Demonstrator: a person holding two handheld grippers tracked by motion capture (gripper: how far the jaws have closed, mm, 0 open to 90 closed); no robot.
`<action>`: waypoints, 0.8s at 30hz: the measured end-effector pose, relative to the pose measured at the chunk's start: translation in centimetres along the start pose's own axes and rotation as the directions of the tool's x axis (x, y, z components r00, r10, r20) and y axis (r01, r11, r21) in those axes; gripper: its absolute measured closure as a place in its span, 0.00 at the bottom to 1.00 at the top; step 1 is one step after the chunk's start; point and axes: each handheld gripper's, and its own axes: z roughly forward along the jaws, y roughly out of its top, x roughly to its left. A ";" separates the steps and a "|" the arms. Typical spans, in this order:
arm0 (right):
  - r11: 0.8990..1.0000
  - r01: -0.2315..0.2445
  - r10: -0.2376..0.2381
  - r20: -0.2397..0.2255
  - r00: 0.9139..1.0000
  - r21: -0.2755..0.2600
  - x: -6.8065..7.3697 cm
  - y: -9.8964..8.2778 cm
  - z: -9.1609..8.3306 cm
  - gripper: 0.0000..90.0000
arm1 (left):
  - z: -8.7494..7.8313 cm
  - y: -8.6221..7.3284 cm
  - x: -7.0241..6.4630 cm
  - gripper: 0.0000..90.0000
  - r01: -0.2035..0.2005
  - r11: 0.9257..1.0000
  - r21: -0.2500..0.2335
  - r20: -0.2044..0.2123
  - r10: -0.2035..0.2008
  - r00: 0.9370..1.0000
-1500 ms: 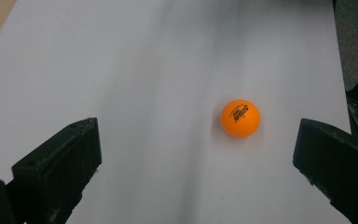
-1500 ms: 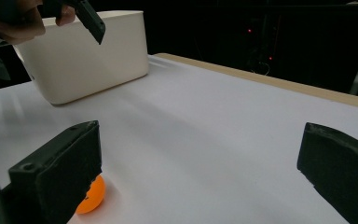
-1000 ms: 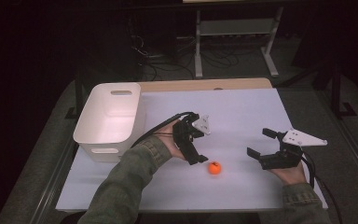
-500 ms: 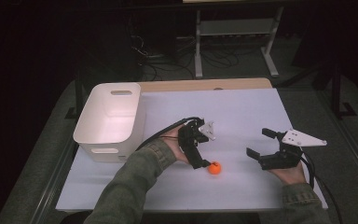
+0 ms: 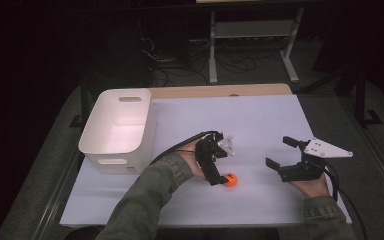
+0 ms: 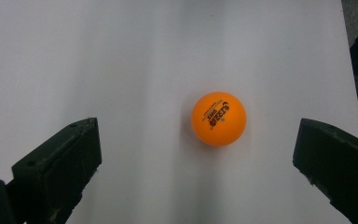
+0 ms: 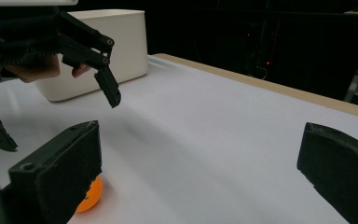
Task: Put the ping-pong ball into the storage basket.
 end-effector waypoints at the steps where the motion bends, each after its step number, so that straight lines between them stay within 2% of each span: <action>1: 1.000 0.001 -0.001 0.001 1.000 -0.001 0.0 0.0 0.0 0.00 | 0.1 0.0 0.0 0.01 -0.002 1.000 0.000 0.003 0.002 1.000; 10: 1.000 0.008 -0.008 0.008 1.000 -0.019 0.1 0.1 -0.2 0.00 | 1.1 0.1 -0.2 0.01 -0.002 1.000 0.020 0.017 0.002 1.000; 24: 1.000 0.005 -0.005 0.002 1.000 -0.003 0.1 0.0 -0.1 0.00 | 2.7 0.0 -0.1 0.01 -0.009 0.999 0.049 0.043 0.006 0.999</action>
